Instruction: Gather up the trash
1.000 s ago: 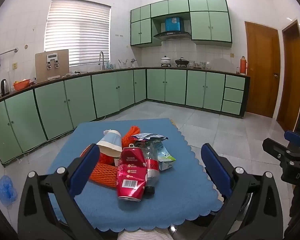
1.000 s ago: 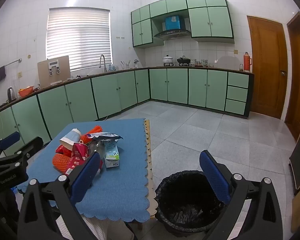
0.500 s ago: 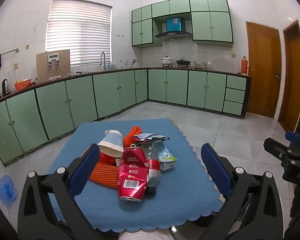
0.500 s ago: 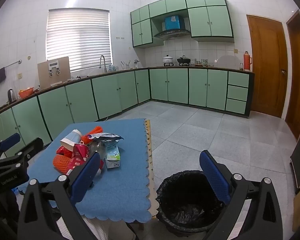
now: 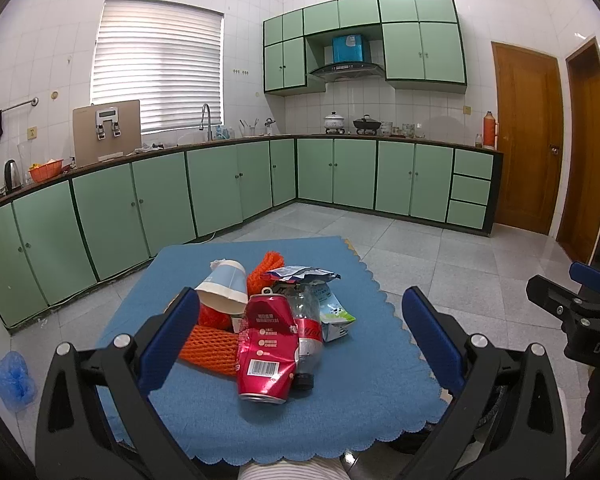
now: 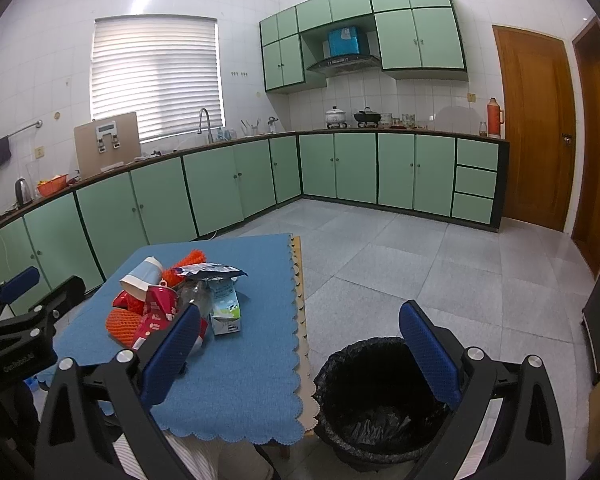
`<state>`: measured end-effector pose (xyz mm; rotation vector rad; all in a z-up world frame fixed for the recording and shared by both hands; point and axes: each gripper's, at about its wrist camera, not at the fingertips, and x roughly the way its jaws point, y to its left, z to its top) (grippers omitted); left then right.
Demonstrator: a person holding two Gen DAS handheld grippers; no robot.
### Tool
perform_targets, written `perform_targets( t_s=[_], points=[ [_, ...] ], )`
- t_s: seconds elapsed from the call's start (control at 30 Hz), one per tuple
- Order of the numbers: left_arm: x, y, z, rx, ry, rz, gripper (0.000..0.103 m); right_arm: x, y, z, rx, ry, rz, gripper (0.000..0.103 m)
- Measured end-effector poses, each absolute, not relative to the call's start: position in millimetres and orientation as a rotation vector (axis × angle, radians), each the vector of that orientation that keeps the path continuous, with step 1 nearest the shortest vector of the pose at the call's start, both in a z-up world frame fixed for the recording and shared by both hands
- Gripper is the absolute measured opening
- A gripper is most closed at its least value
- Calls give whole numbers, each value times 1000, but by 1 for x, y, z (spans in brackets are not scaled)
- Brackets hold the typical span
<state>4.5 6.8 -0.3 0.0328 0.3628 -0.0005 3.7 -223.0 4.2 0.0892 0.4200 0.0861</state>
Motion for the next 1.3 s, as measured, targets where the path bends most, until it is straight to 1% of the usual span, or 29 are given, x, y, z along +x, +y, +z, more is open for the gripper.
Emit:
perform_targets(
  t_s=[1.3],
  points=[
    [-3, 6, 1, 33, 360, 2, 98, 6, -227, 3, 99, 422, 82, 97]
  ],
)
